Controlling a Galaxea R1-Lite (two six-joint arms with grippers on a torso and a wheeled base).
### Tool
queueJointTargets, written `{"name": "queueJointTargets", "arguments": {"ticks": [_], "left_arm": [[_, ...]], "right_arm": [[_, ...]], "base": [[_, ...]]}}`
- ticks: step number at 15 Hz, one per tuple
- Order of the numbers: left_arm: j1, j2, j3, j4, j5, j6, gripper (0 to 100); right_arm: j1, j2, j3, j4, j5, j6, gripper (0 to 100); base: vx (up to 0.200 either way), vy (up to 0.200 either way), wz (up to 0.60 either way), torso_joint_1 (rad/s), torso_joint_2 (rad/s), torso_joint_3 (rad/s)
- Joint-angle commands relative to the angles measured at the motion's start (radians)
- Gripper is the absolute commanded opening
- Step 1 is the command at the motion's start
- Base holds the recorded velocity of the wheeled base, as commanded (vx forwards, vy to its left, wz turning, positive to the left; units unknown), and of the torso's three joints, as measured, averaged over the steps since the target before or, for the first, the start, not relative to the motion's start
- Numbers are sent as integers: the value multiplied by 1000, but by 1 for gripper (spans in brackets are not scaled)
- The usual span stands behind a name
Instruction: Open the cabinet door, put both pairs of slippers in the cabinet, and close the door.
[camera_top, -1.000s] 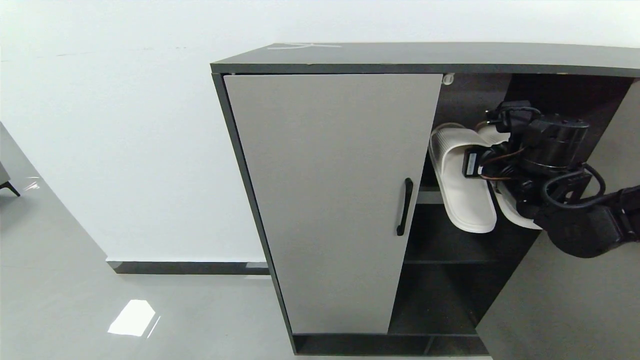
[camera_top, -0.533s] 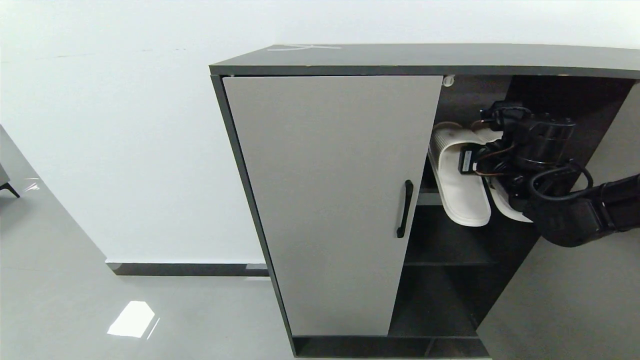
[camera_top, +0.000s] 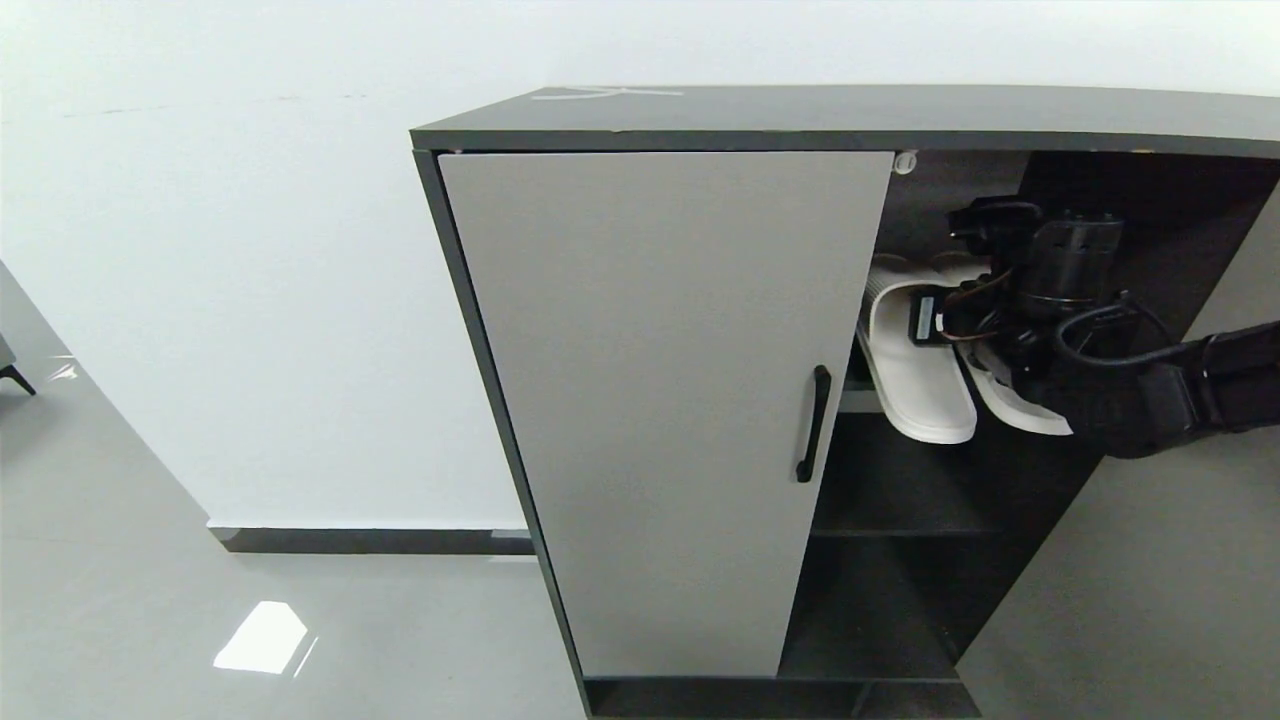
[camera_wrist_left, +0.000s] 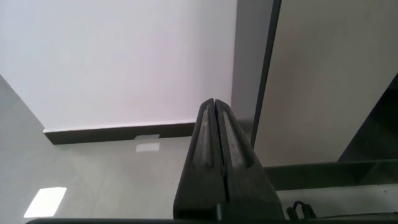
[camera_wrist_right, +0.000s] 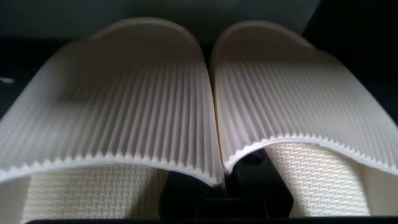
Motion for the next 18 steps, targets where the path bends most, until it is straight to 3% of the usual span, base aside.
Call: {"name": "queueJointTargets", "arguments": {"ticks": [1, 5, 18], "left_arm": [[0, 2, 0, -1, 0, 0, 0], [0, 2, 0, -1, 0, 0, 0], [0, 2, 0, -1, 2, 0, 0]], "right_arm": [[0, 1, -58, 37, 1, 2, 0], [-14, 7, -140, 146, 30, 36, 0], [-53, 126, -270, 189, 39, 32, 0]], "base": [[0, 0, 0, 0, 0, 0], [0, 0, 0, 0, 0, 0], [0, 0, 0, 0, 0, 0]]}}
